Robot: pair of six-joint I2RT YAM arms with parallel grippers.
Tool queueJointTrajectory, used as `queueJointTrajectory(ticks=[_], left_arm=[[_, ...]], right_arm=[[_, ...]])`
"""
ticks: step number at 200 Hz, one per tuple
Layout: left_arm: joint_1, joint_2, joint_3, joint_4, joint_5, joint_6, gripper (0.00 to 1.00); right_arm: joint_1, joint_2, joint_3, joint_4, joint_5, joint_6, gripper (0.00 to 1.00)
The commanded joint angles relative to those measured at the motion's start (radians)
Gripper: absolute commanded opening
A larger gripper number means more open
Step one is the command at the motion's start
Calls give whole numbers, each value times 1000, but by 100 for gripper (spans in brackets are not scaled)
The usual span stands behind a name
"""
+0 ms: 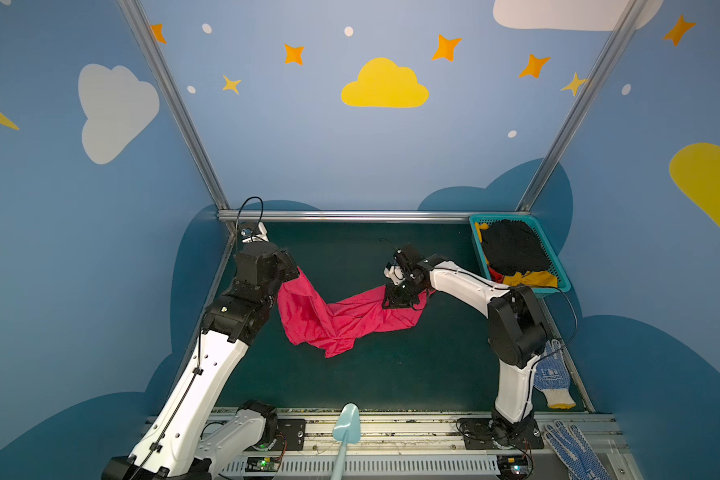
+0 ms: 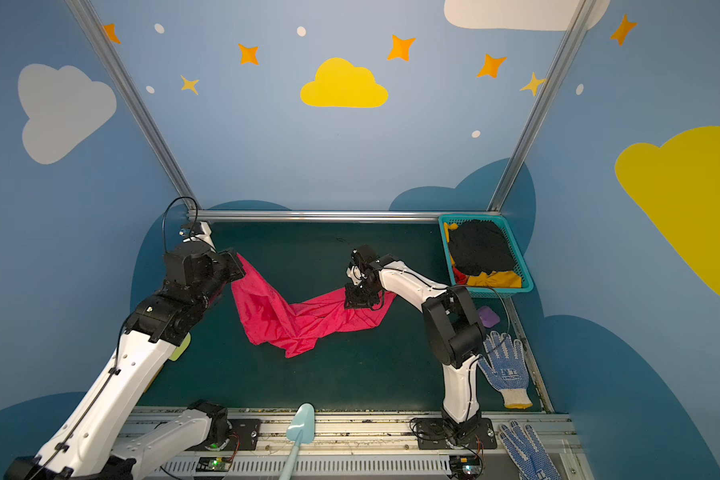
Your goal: Fold and stack the t-shirts
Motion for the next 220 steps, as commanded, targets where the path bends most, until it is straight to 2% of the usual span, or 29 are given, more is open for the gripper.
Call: queueJointTrajectory(ticks=[1,45,74,105,120,181,192,220], left_arm=[[4,-23,-2,-8,-15,16,5],[6,-28,-8,-10,-18,15,5],[5,-25,-8,-14,-19,18,5],[5,-24,-11,-12,-18,17,5],[5,-22,-12,-11,-17,15,5],[6,-27,-14,-12,-19,15,5],[5,-27,-15,-13,-21,16,5],[5,-27,-16,-14,-27,21,5]], right_arm=[[-1,35,-11,2,-12,5,36],[-1,66,-22,17,-11,9,37],[-2,79,-16,-3,29,7,45],[-2,78,-33,10,29,15,45],[1,83,-38,21,14,23,41],[14,82,-37,23,7,31,15],[15,76,-37,15,19,29,17],[12,50,-53,-1,84,19,31]])
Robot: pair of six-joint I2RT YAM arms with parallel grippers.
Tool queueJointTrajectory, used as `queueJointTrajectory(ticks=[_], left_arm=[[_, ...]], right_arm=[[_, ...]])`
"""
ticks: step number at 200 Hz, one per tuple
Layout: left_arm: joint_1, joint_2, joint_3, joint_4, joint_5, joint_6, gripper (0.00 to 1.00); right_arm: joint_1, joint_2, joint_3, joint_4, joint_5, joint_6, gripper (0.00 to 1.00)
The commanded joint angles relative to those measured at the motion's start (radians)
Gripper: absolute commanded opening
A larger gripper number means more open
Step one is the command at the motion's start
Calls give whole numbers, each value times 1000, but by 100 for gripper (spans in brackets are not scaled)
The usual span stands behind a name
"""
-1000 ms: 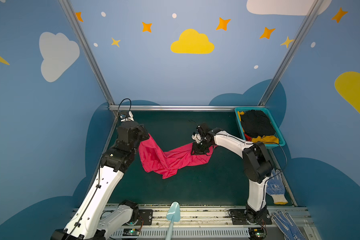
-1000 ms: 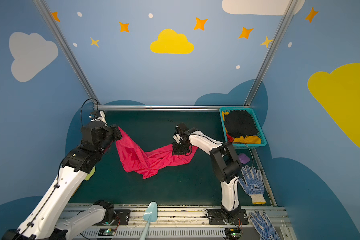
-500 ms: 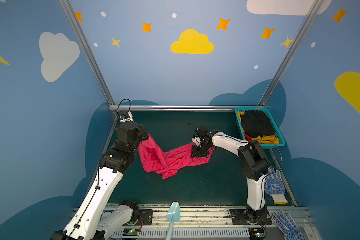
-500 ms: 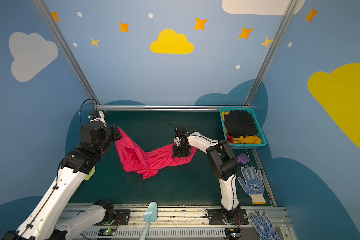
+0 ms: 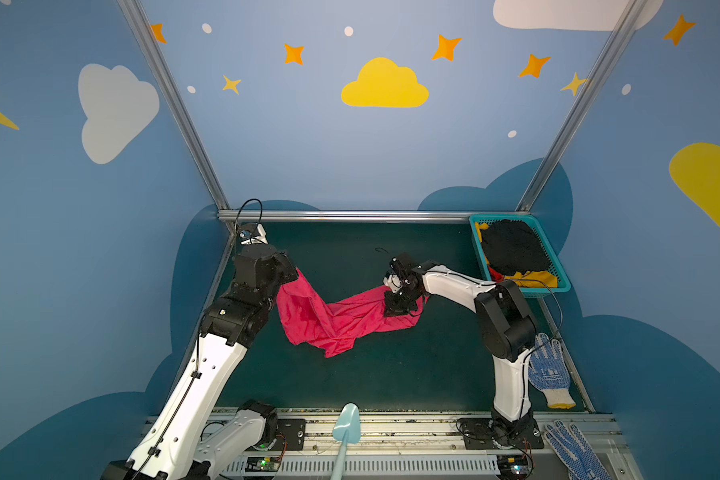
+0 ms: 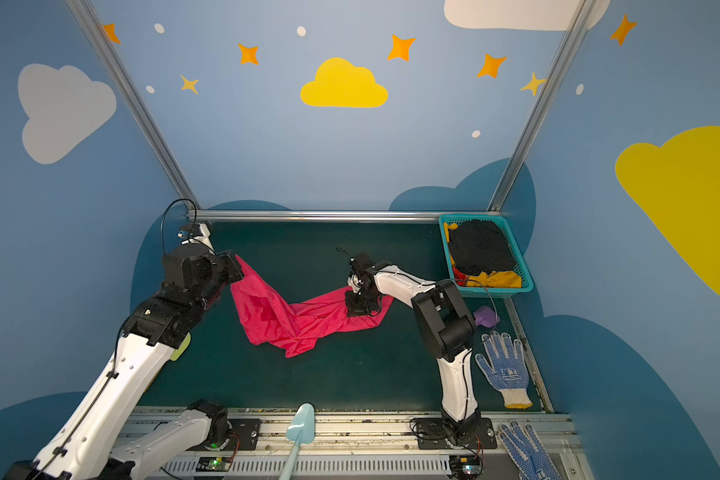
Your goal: Fold and stack the t-shirts
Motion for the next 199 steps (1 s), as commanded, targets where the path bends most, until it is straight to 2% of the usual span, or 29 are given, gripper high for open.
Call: queueJointTrajectory(ticks=[1,31,89,199], left_arm=[[5,-12,-4,-5,-21,14,5],[6,-12,-3,-7,-38,26,5],[24,-12,4,-6,-102,69,5],[83,-17,-3,-9,-114,84,5]], right_arm=[[3,-23,-21,-26,57,-3,31],[1,-68,-60,10,57,2,36],[1,-91,-93,63,26,19,35],[-13,-65,-108,115,24,54,34]])
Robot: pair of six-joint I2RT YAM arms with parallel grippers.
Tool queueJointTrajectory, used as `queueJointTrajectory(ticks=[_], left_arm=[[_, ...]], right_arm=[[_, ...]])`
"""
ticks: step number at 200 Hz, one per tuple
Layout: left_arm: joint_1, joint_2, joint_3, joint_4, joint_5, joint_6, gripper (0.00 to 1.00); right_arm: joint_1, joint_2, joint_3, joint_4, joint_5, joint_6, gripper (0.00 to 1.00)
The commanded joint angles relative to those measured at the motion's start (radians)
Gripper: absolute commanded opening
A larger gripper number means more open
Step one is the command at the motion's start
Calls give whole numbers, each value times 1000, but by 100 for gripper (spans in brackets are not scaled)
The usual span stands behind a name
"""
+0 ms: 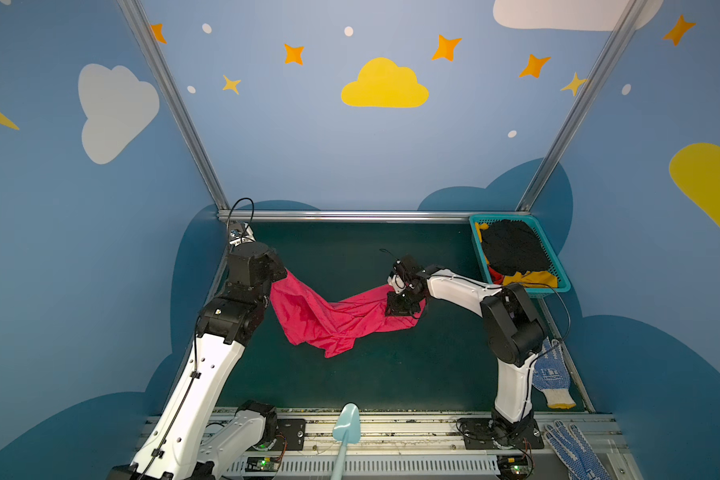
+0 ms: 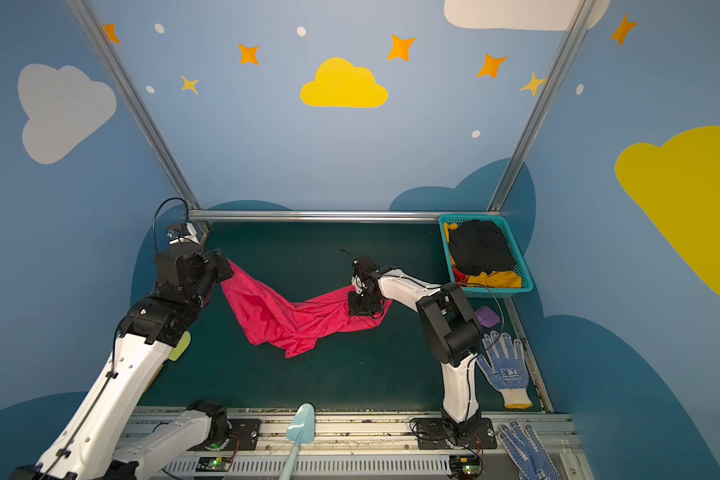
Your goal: Fold and stack the t-shirts
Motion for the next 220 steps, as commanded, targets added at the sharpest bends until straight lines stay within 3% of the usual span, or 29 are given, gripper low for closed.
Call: queueJointTrajectory(ticks=[1,143,220], left_arm=[[13,-15,-3,-5,-24,18,5],[112,14,-39,-10,-33,18,5],[127,26,-47,-13,-19,8,5]], right_arm=[[-4,-5,-20,23,-10,15,34],[-34,-157,-183,245,-132,55,34],[-53,-122,-208,246,-105,73,30]])
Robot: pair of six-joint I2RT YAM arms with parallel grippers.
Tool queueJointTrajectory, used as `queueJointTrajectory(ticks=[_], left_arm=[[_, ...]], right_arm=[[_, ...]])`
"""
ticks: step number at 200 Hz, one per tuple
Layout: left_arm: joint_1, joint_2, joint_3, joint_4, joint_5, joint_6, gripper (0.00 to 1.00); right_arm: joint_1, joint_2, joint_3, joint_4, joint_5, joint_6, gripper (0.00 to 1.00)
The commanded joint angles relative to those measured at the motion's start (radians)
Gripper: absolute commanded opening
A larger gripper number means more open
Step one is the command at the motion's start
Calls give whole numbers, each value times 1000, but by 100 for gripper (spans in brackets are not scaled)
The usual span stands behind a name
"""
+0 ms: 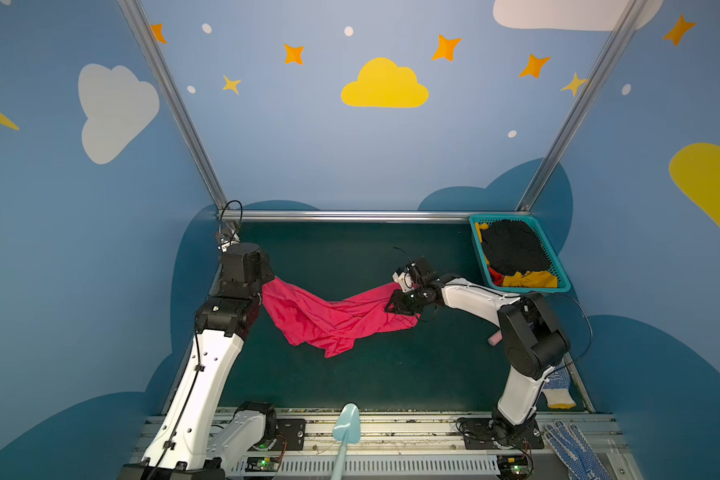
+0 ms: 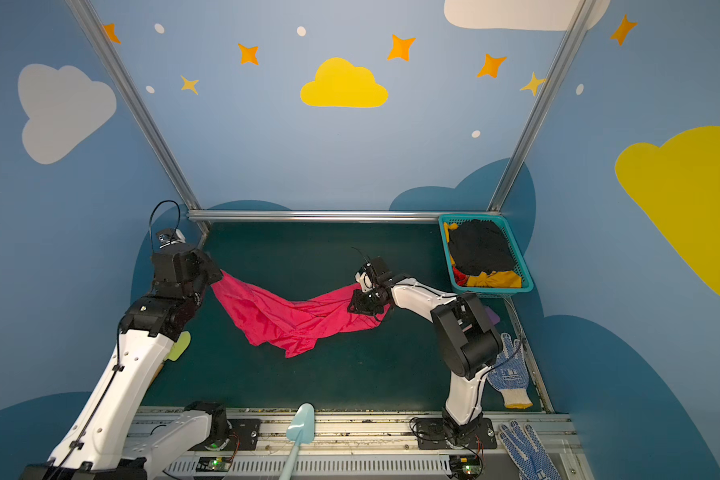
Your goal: Fold and stack the t-shirts
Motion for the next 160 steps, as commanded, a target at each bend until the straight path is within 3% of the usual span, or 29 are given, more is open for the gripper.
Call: queueJointTrajectory(ticks=[1,69,160], left_arm=[[7,6,-3,0,0,1,5],[8,9,-8,-2,11,-4,5],[9,13,-9,-1,20,-8,5]], right_arm=[[-9,20,-12,-1,18,10,30],[-12,4,-42,-20,60,14,23],[-11,55,-31,-20,31,16,33]])
